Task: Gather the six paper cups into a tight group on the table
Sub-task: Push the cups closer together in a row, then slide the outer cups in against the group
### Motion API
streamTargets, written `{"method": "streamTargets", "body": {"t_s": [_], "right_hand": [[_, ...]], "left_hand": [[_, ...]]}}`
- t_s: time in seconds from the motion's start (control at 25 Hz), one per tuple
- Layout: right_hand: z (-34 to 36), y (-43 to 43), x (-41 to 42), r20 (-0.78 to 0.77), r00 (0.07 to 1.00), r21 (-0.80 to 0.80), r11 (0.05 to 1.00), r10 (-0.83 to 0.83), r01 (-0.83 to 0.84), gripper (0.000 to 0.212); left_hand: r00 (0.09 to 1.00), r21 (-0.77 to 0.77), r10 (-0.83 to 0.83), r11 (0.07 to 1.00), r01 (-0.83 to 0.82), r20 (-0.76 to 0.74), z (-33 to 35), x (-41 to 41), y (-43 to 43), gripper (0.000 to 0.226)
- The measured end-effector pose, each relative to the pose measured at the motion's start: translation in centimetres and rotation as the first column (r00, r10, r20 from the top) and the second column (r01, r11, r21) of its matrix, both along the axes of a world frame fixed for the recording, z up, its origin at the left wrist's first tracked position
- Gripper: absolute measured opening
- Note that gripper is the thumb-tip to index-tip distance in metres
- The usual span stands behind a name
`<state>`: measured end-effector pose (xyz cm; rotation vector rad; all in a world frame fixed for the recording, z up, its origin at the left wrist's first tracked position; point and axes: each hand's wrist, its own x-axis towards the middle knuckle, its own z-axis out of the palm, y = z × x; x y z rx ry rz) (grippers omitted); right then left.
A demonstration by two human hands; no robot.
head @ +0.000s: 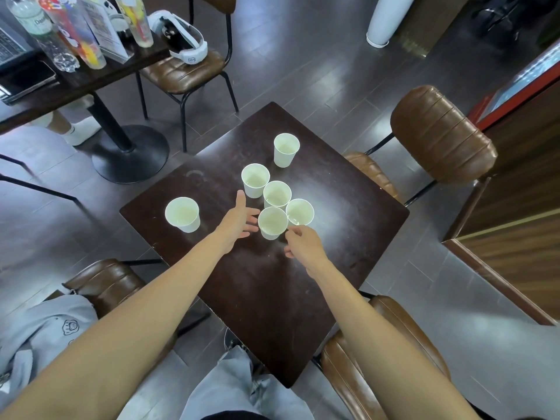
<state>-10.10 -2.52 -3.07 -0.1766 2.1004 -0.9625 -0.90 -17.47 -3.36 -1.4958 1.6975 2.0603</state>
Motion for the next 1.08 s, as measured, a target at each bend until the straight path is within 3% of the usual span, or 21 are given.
{"method": "streamTargets", "body": {"t_s": [0.12,0.2,0.32,0.4,0.44,0.56,0.68,0.8,0.92,1.08], "right_hand": [[0.6,0.4,0.2,-0.195,0.974,0.069,0.992,0.114,-0.102,0.01],[1.3,-0.4,0.6,-0.277,0.937,0.065,0.977,0.214,-0.203,0.016],[2.8,-3.4,2.0,-0.361,0.844,0.006,0.906,0.398,-0.424,0.034],[3.2,-5.4,2.7,-0.462,0.715,0.035,0.816,0.525,-0.577,0.048],[3.3,-6.8,3.3,-0.488,0.647,0.07,0.765,0.586,-0.64,0.055],[3.0,-10.7,5.2,-0.5,0.465,0.208,0.623,0.73,-0.754,0.071],[2.0,-14.2,6.7,-0.489,0.337,0.318,0.523,0.805,-0.791,0.077],[1.2,-16.2,7.6,-0.469,0.285,0.36,0.475,0.836,-0.803,0.074],[0.5,-17.5,7.9,-0.461,0.225,0.385,0.423,0.858,-0.82,0.067],[0.2,-18.2,7.7,-0.474,0.154,0.455,0.39,0.867,-0.801,0.065]], "left_hand": [[0.999,-0.121,-0.027,0.992,0.03,0.025,0.9,1.6,-0.1,0.062],[0.996,-0.35,-0.087,0.933,0.086,0.013,1.8,3.6,-0.7,0.038],[0.972,-0.713,-0.211,0.667,0.217,0.099,3.1,7.9,-2.7,0.036],[0.912,-0.806,-0.259,0.432,0.404,0.318,3.6,9.7,-4.4,0.055],[0.874,-0.792,-0.234,0.371,0.485,0.426,3.6,10.7,-5.3,0.065],[0.773,-0.68,-0.171,0.387,0.623,0.61,2.8,12.7,-7.7,0.088],[0.701,-0.583,-0.207,0.424,0.693,0.682,1.4,13.5,-9.3,0.098],[0.729,-0.577,-0.24,0.476,0.664,0.64,0.2,13.5,-10.1,0.093],[0.812,-0.588,-0.274,0.576,0.567,0.515,-0.3,13.5,-10.6,0.08],[0.831,-0.609,-0.302,0.572,0.55,0.467,-0.1,13.5,-10.9,0.067]]}}
